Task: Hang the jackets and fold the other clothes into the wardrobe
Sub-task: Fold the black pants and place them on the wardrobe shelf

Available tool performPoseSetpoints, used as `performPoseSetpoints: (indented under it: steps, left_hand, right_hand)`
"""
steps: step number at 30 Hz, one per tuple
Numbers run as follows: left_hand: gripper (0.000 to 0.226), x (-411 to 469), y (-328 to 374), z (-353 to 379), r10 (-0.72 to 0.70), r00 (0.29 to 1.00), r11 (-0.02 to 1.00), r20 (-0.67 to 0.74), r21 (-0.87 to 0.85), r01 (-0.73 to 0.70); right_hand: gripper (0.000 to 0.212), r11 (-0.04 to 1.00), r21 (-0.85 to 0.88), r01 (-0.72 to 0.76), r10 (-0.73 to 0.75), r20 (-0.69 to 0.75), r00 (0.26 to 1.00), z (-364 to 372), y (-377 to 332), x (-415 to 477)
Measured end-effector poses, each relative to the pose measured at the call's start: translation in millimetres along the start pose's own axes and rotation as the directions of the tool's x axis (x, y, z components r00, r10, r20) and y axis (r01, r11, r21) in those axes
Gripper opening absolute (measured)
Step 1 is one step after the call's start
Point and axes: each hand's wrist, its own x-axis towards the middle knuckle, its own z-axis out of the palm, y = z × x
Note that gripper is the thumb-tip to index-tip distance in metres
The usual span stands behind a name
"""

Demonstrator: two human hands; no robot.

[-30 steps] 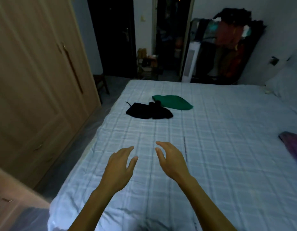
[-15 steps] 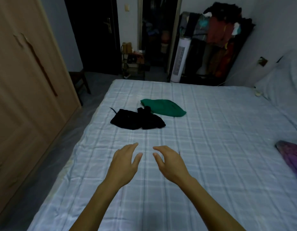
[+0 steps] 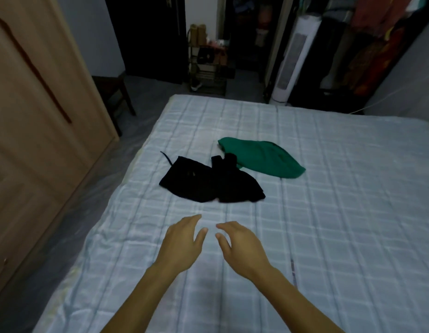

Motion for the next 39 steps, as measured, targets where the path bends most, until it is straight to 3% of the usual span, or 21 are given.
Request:
performPoseSetpoints:
  steps: [7,12,14,19,22,24,26,28,30,32,34,36,39]
  left_hand:
    - [0.048,140.3,-97.9,47.8,-0.205,0.978,0.978,0.042,0.032,0.204]
    - [0.036,236.4,-160.0,80.4,-0.235,0.967,0.857,-0.100,0.448,0.254]
    - [0.039,273.2,-185.1,93.2,-0.243,0.958,0.862,-0.151,0.420,0.285]
    - [0.080,343.0,-248.7,107.3,-0.379,0.880,0.879,-0.285,0.188,0.439]
    - [0.094,367.1,-275.8,106.7,-0.500,0.840,0.851,-0.211,0.056,0.521]
    - [0.085,373.6,-284.3,108.6,-0.551,0.826,0.831,-0.123,0.012,0.556]
    - [0.059,369.1,-281.8,114.8,-0.481,0.875,0.873,-0.062,0.058,0.484]
    - [0.027,356.2,-268.5,120.8,-0.317,0.945,0.934,-0.083,0.146,0.326]
    - [0.009,335.5,-247.7,120.2,-0.191,0.979,0.944,-0.076,0.260,0.205]
    - [0.006,309.1,-228.1,116.5,-0.085,0.996,0.922,-0.011,0.378,0.082]
    - [0.008,280.0,-211.8,113.4,0.130,0.990,0.886,0.058,0.440,-0.143]
    - [0.023,251.5,-192.3,103.7,0.300,0.935,0.820,0.189,0.449,-0.354]
    - [0.023,214.3,-159.2,83.4,0.421,0.857,0.723,0.296,0.461,-0.514]
  right_hand:
    - [0.040,0.998,-0.052,-0.026,0.033,0.134,0.990,74.0,62.8,130.1]
    - [0.037,0.997,-0.080,-0.007,0.018,0.143,0.990,124.9,94.3,216.1]
    - [0.037,0.998,-0.061,0.002,0.004,0.111,0.994,142.6,102.7,241.5]
    - [0.037,0.997,-0.069,0.032,-0.020,0.162,0.987,178.0,127.4,261.6]
    - [0.036,0.998,-0.058,0.013,-0.002,0.192,0.981,189.7,141.0,253.5]
    - [0.036,0.998,-0.060,0.010,0.002,0.197,0.980,192.6,146.1,247.8]
    - [0.037,0.998,-0.059,-0.018,0.029,0.198,0.980,192.7,146.8,243.6]
    - [0.037,0.998,-0.067,-0.020,0.034,0.202,0.979,192.7,143.4,237.3]
    - [0.038,0.998,-0.065,-0.021,0.033,0.195,0.980,189.2,134.8,228.8]
    - [0.039,0.998,-0.058,-0.015,0.025,0.174,0.985,179.9,124.6,221.2]
    - [0.040,0.998,-0.068,-0.004,0.015,0.155,0.988,165.2,111.3,213.2]
    - [0.044,0.996,-0.081,0.024,-0.014,0.121,0.993,147.6,96.1,205.9]
    - [0.065,0.984,-0.136,0.113,-0.091,0.163,0.983,115.9,67.7,195.3]
